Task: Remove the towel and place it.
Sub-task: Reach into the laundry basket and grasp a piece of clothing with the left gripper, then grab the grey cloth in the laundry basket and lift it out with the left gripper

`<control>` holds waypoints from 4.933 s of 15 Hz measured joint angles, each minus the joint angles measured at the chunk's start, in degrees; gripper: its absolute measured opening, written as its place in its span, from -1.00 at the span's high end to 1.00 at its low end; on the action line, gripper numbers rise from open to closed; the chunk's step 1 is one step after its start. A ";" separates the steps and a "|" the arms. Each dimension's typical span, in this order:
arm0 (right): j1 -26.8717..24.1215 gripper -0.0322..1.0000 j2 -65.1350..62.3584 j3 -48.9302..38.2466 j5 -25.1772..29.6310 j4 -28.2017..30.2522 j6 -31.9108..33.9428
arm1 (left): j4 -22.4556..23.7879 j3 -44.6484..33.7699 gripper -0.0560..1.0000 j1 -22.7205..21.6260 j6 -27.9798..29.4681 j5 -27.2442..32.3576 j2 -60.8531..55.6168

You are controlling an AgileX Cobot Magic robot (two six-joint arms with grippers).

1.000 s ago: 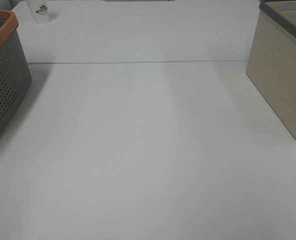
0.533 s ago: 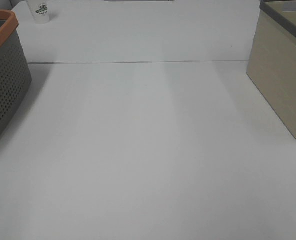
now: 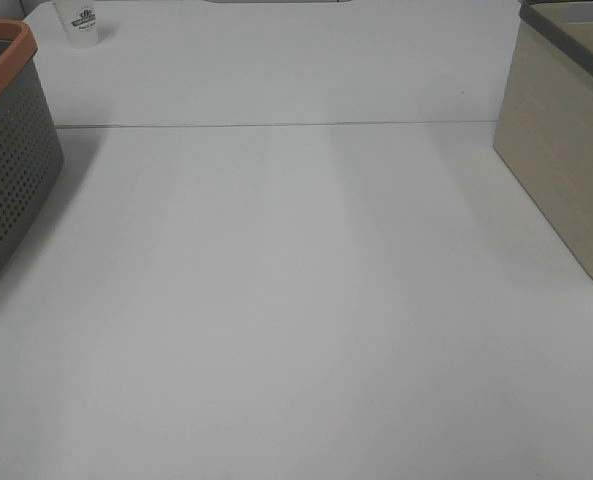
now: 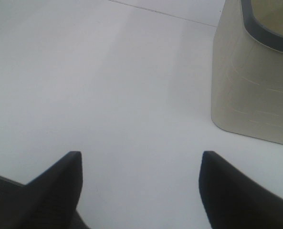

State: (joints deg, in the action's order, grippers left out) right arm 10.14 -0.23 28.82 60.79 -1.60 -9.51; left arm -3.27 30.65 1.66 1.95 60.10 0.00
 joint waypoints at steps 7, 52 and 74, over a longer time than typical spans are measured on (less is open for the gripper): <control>0.00 -0.39 0.00 0.00 0.00 0.00 0.00 | 0.17 1.38 -0.65 0.00 0.34 -2.92 10.31; 0.00 -0.39 0.00 0.00 0.00 0.00 0.06 | 55.00 34.26 -0.46 -3.84 114.19 -34.89 104.11; 0.00 -0.39 0.00 0.00 0.00 0.40 0.57 | 50.13 37.99 0.89 -3.84 114.19 -31.68 107.43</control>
State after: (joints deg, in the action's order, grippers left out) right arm 10.14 -0.23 28.82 60.79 -1.20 -8.94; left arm 46.87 68.64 -2.18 116.14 28.42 107.43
